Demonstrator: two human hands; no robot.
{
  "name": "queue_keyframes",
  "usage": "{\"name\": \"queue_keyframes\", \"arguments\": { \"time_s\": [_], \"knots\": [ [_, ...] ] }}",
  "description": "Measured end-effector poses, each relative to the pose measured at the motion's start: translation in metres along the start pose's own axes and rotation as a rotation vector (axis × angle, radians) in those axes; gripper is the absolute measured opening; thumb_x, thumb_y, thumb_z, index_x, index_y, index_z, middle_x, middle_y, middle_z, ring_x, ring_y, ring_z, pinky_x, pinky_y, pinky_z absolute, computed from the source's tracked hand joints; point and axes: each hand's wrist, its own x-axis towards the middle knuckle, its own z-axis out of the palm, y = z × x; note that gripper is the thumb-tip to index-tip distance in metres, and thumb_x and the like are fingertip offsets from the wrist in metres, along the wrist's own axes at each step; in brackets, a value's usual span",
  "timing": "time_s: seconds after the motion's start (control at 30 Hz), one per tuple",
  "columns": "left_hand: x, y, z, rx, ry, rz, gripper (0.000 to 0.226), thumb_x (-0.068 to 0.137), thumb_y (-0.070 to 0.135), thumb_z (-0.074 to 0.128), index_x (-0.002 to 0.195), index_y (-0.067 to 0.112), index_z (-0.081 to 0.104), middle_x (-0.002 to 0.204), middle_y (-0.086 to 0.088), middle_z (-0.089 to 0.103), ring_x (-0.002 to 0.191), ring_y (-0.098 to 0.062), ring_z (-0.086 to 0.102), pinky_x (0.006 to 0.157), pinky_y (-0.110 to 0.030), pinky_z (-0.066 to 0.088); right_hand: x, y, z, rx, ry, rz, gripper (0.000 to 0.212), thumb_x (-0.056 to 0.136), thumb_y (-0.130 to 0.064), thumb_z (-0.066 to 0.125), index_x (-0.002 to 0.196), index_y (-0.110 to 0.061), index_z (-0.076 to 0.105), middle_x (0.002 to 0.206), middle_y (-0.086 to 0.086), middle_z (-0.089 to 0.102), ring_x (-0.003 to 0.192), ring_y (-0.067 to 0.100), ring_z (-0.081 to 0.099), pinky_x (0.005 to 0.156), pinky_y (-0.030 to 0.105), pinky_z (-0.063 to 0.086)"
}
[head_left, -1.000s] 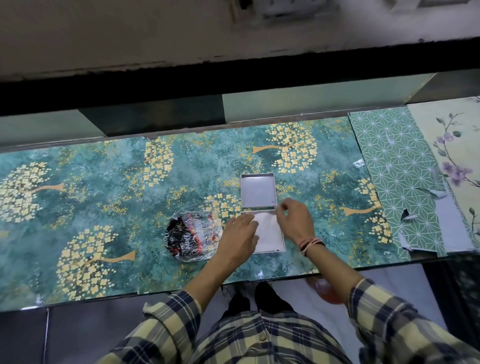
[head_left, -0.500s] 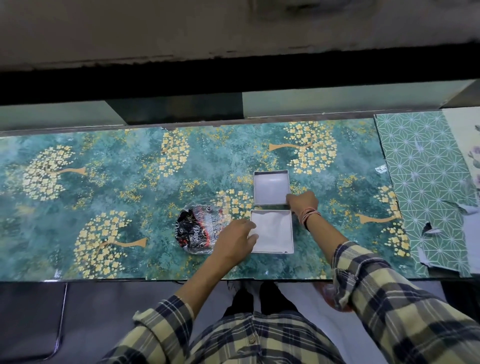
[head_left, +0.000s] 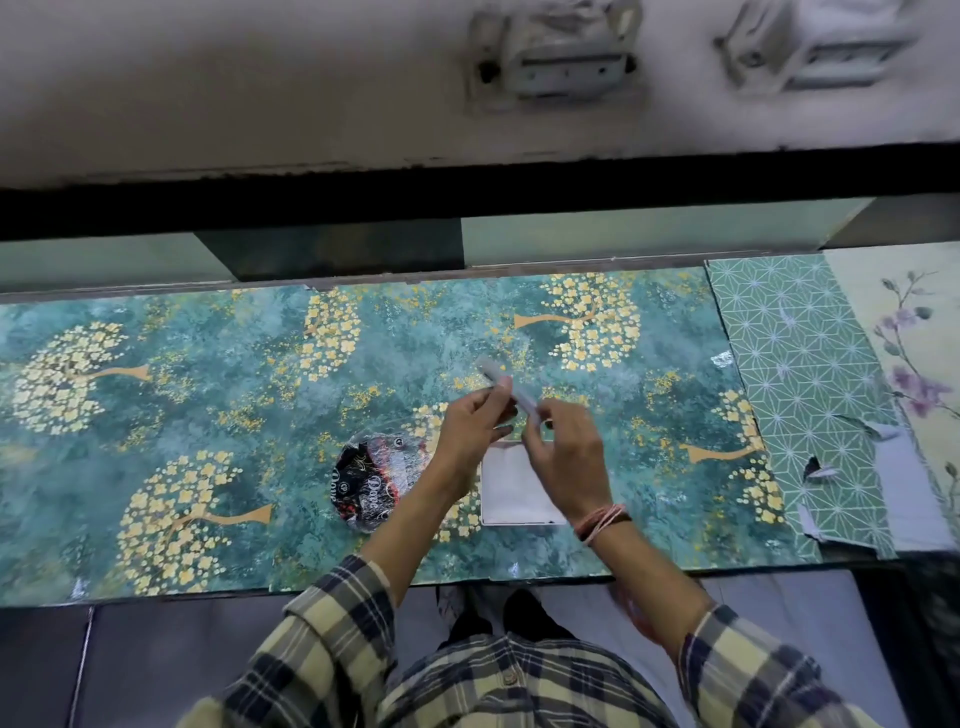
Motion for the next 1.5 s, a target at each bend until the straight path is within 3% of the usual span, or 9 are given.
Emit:
{"name": "queue_keyframes", "arguments": {
  "time_s": [0.17,0.4,0.5,0.6,0.73,0.9,1.07,1.37,1.5],
  "knots": [
    [0.002,-0.009,-0.003,0.021,0.049,-0.025,0.023,0.098,0.01,0.065,0.102,-0.012,0.071,0.091,-0.021,0.076,0.079,-0.031,0.073,0.067,-0.034,0.062,-0.024,-0.003,-0.001,-0.008,-0.163,-0.183,0.012,0.092,-0.015,0.067,0.094,-0.003,0.064,0.087,0.013,0.062,0.083,0.033,0.058,0.077,0.041,0.051],
    [-0.009,-0.024,-0.023,-0.052,-0.106,-0.053,0.025,0.104,0.004,0.053,0.125,-0.003,0.065,0.114,-0.014,0.075,0.096,-0.027,0.073,0.079,-0.035,0.063,-0.018,0.027,-0.014,0.227,-0.191,0.552,0.033,0.098,-0.019,0.06,0.128,-0.004,0.059,0.121,0.012,0.06,0.114,0.028,0.054,0.102,0.046,0.045],
    [-0.013,-0.036,-0.03,-0.041,-0.135,-0.105,0.026,0.105,0.006,0.051,0.124,-0.003,0.066,0.118,-0.015,0.073,0.101,-0.03,0.07,0.087,-0.041,0.062,-0.016,0.037,-0.023,0.583,-0.307,0.749,0.017,0.097,-0.012,0.063,0.109,-0.003,0.072,0.089,0.006,0.068,0.082,0.019,0.064,0.077,0.041,0.055],
    [-0.016,-0.058,-0.033,0.04,-0.045,-0.118,0.017,0.102,0.008,0.059,0.105,0.003,0.075,0.108,-0.014,0.077,0.1,-0.034,0.072,0.091,-0.052,0.061,-0.027,0.04,-0.023,0.523,-0.324,0.744,0.012,0.093,-0.007,0.068,0.091,-0.001,0.078,0.071,0.003,0.071,0.065,0.017,0.067,0.068,0.038,0.058],
    [-0.017,-0.088,-0.038,0.284,0.113,-0.064,0.027,0.096,0.02,0.07,0.082,-0.003,0.076,0.089,-0.024,0.078,0.086,-0.04,0.076,0.082,-0.062,0.061,-0.043,0.04,-0.017,0.399,-0.336,0.818,0.008,0.086,-0.011,0.076,0.083,-0.005,0.08,0.069,0.005,0.077,0.062,0.015,0.072,0.067,0.033,0.061],
    [-0.021,-0.094,-0.035,0.473,0.204,-0.031,0.023,0.089,0.026,0.078,0.073,0.01,0.081,0.071,-0.006,0.078,0.071,-0.029,0.076,0.071,-0.051,0.064,-0.053,0.04,-0.011,0.316,-0.364,0.843,0.017,0.083,-0.014,0.079,0.069,-0.005,0.078,0.06,0.006,0.075,0.053,0.014,0.068,0.06,0.032,0.06],
    [-0.021,-0.089,-0.036,0.548,0.243,-0.006,0.017,0.088,0.021,0.08,0.08,0.007,0.083,0.077,-0.007,0.079,0.068,-0.023,0.074,0.072,-0.043,0.064,-0.05,0.036,-0.012,0.28,-0.386,0.872,0.015,0.083,-0.014,0.081,0.076,-0.001,0.078,0.065,0.004,0.071,0.052,-0.001,0.061,0.045,0.006,0.042],
    [-0.018,-0.083,-0.039,0.569,0.25,-0.054,0.017,0.084,0.018,0.084,0.078,0.004,0.077,0.079,-0.01,0.076,0.07,-0.027,0.071,0.065,-0.037,0.061,-0.044,0.039,-0.008,0.206,-0.416,0.955,0.029,0.075,-0.018,0.086,0.055,-0.013,0.065,0.067,0.012,0.074,0.055,0.017,0.064,0.063,0.035,0.058],
    [-0.01,-0.081,-0.041,0.621,0.239,-0.094,0.026,0.08,0.019,0.085,0.075,0.004,0.065,0.081,-0.016,0.072,0.071,-0.03,0.066,0.067,-0.05,0.062,-0.038,0.041,-0.007,0.183,-0.462,0.984,0.026,0.073,-0.021,0.086,0.069,-0.005,0.067,0.077,0.012,0.073,0.067,0.021,0.061,0.06,0.028,0.046]
  ]
}}
